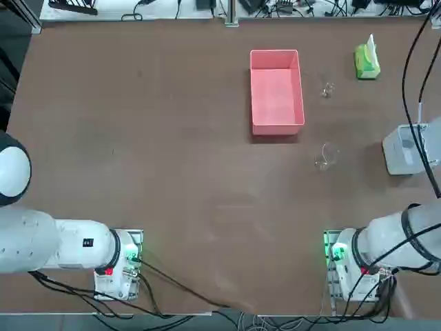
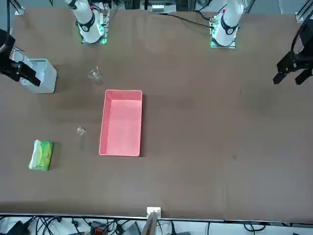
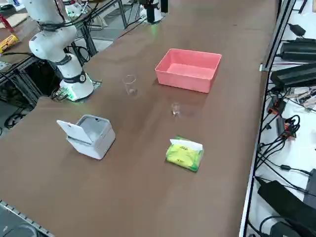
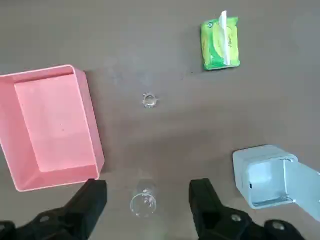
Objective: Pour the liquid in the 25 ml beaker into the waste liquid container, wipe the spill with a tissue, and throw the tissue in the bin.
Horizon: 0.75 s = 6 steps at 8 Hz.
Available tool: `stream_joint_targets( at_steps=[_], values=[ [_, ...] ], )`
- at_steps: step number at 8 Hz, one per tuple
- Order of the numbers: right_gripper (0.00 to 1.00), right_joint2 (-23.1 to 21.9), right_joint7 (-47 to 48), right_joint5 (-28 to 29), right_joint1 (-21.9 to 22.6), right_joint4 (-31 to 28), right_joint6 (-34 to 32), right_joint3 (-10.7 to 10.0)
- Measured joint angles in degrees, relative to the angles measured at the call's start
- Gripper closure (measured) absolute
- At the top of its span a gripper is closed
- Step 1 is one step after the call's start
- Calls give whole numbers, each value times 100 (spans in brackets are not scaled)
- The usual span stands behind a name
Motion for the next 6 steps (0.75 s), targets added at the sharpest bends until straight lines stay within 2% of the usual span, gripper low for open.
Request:
stream_joint_targets(
  at_steps=[6],
  values=[
    [0,142,-197,2,-47,-59,23,-13]
  ],
)
